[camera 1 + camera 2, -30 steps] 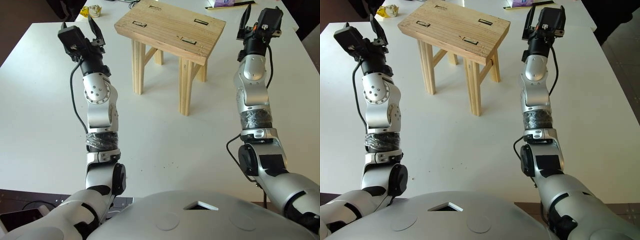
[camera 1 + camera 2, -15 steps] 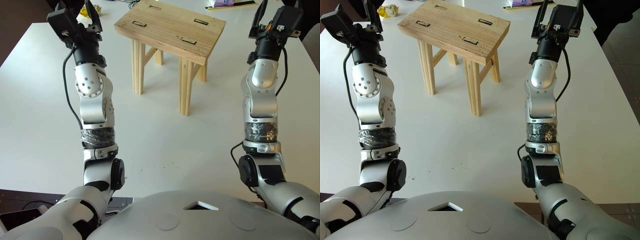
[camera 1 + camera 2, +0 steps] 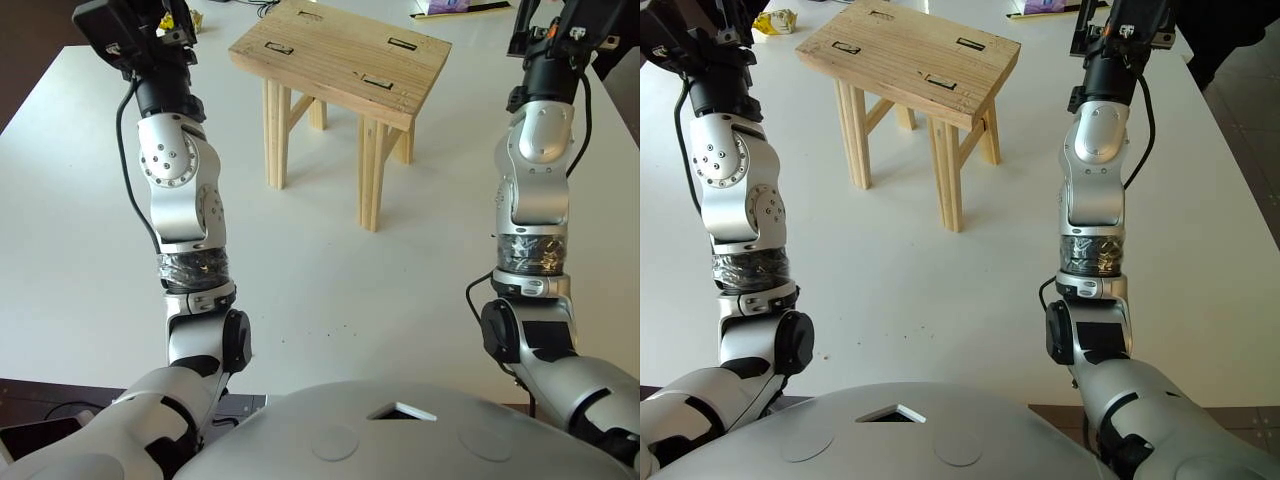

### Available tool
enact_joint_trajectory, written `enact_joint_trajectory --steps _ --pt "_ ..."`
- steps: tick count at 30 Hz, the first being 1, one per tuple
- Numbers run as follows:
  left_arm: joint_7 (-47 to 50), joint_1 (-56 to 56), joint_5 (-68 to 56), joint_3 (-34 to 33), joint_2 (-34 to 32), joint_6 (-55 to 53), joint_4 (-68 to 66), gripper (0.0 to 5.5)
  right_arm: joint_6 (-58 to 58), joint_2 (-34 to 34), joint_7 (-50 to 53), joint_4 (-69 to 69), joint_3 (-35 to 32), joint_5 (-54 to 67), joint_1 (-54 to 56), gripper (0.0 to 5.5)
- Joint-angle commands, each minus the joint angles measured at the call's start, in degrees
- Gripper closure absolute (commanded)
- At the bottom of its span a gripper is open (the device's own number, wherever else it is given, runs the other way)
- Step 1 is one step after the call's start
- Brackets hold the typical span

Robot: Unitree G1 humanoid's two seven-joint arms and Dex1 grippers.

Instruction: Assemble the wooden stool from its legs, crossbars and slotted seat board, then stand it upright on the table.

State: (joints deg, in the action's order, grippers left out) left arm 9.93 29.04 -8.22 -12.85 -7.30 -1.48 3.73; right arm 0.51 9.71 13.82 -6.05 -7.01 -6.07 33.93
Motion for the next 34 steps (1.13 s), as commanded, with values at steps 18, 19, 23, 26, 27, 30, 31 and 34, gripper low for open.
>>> enact_joint_trajectory --steps 18,19,23,26,27,30,31,34 --pt "1.03 4.02 4.05 2.17 -0.02 -5.64 -5.09 1.99 -5.2 -2.22 -0.04 -10.43 1.32 -0.22 8.33 1.82" --pt "1.5 4.23 4.44 2.12 0.11 -6.34 -4.94 1.99 -4.96 -2.29 -0.41 -10.41 1.68 -0.44 8.45 1.82" --pt "1.96 4.01 5.4 2.19 0.16 -6.89 -3.98 1.99 -3.65 -2.18 1.7 -12.07 2.92 -3.67 8.79 1.82" --pt "3.4 4.51 6.35 1.44 0.11 -8.33 -3.46 1.99 -3.09 -2.51 2.57 -12.5 2.42 -3.76 9.27 1.82" --pt "4.25 4.85 6.92 1.1 -0.17 -9.27 -3.26 1.99 -2.93 -2.58 2.74 -12.38 2.18 -3.59 9.46 1.82" --pt "5.37 5.65 7.89 0.48 -1.02 -12.32 -2.13 1.99 -1.66 -2.49 3.88 -12.25 2.01 -4.33 10.02 1.82" --pt "5.37 5.98 7.54 0.12 -1.03 -13.48 -2.05 1.99 -0.99 -2.54 4.3 -12.37 1.91 -4.48 10.33 1.82" --pt "6.37 7.11 8.9 0.23 -1.78 -14.55 -2.77 1.99 0.12 -3.01 6.45 -12.25 1.05 -4.35 11.63 1.82"
